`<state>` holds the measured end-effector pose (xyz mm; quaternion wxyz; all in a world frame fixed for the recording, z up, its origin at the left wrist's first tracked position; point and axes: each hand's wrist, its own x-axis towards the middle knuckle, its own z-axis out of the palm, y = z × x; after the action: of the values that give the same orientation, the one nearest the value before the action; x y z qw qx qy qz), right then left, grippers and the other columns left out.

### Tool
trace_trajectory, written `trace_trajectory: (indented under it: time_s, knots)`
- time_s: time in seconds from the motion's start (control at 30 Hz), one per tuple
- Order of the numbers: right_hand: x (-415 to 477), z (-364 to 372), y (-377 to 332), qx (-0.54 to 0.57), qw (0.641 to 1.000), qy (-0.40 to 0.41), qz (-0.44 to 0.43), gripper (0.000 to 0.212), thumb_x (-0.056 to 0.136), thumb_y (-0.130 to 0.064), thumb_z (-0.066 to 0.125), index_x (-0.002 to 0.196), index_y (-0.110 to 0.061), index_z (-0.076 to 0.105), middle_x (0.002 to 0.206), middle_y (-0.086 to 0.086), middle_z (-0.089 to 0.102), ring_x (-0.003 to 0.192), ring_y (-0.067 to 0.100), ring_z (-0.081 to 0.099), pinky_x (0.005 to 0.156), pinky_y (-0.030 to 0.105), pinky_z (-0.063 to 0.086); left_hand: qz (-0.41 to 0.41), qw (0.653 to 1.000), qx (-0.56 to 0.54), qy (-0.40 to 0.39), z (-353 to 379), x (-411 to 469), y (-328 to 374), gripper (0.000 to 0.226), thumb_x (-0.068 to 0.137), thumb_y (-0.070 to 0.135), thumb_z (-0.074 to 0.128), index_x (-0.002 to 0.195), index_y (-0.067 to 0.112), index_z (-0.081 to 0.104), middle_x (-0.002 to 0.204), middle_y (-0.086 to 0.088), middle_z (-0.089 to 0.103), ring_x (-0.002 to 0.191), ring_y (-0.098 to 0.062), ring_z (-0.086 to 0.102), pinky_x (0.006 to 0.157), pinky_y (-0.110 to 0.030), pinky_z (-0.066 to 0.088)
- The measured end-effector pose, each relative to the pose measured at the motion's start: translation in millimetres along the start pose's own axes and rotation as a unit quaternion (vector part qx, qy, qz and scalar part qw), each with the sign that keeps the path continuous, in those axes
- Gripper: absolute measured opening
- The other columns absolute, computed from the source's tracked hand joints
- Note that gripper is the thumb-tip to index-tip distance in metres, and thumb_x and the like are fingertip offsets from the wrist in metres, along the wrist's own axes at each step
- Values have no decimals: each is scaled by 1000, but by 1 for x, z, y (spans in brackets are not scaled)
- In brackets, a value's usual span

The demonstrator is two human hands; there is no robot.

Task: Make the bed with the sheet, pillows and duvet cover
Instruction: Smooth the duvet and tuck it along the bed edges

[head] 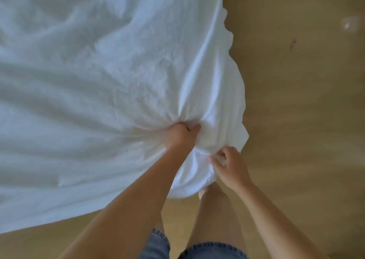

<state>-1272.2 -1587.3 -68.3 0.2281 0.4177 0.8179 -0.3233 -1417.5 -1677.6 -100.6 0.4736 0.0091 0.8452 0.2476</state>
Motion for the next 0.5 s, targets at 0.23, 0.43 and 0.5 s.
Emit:
trace_trajectory:
  time_s: [0.23,0.43,0.5]
  knots:
    - [151,-55,36,133,989,-40,59,49,89,-47,56,110,-3,56,109,13,60,105,30,56,85,36,44,-76,981,-81,157,53,3,21,26,89,40,52,85,15,60,82,0,66,83,-27,61,64,-30,39]
    - [168,-80,68,78,980,-75,-168,38,100,-30,39,73,-5,49,67,8,52,70,30,53,57,31,30,-76,965,-40,247,97,-22,72,46,74,59,63,90,20,46,88,8,52,81,-13,52,69,-27,38]
    - [167,-106,113,120,984,-36,-123,43,99,-32,41,61,-14,35,54,1,38,54,26,46,50,32,26,-76,966,33,247,98,-17,85,27,90,41,55,85,16,47,87,1,53,85,-24,54,67,-30,35]
